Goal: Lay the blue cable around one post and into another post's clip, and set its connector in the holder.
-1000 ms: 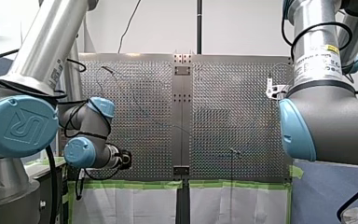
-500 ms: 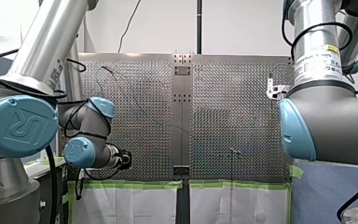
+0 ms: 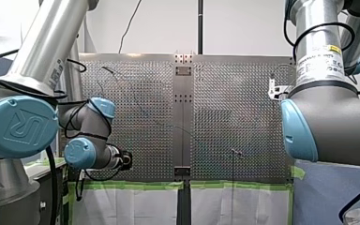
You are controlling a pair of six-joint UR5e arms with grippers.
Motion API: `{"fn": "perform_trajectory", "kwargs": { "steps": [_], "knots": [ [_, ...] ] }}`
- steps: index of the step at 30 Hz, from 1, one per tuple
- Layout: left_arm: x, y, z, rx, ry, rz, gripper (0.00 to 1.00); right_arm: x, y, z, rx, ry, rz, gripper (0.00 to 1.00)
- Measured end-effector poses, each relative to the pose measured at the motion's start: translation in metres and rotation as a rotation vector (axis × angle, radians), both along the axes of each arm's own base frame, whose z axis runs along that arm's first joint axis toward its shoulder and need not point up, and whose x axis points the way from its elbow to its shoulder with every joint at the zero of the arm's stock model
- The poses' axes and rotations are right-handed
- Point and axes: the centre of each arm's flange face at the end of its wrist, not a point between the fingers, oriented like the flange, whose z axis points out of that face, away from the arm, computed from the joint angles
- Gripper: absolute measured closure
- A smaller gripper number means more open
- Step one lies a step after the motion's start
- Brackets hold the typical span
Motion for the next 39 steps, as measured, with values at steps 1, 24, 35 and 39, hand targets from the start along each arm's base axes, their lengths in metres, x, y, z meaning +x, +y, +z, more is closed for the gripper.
{"fn": "perform_trajectory", "kwargs": {
  "steps": [1, 24, 35, 39],
  "knots": [
    [0.0, 0.0, 0.0, 0.0, 0.0, 0.0, 0.0, 0.0, 0.0, 0.0, 0.0, 0.0, 0.0, 1.0],
    [0.0006, 0.0, 0.0001, -0.001, 0.0, 0.001, 0.0, -0.0024, -0.0009, -0.0003, -0.003, 0.0, -0.002, 1.0],
    [0.0003, 0.0002, 0.0, 0.0, 0.0, 0.001, 0.0, -0.0028, -0.001, 0.0, -0.003, -0.001, -0.005, 0.49],
    [0.0004, 0.0002, 0.0, 0.0, 0.0, 0.001, 0.0, -0.0027, -0.001, 0.0001, -0.003, 0.0, -0.005, 0.33]
  ]
}}
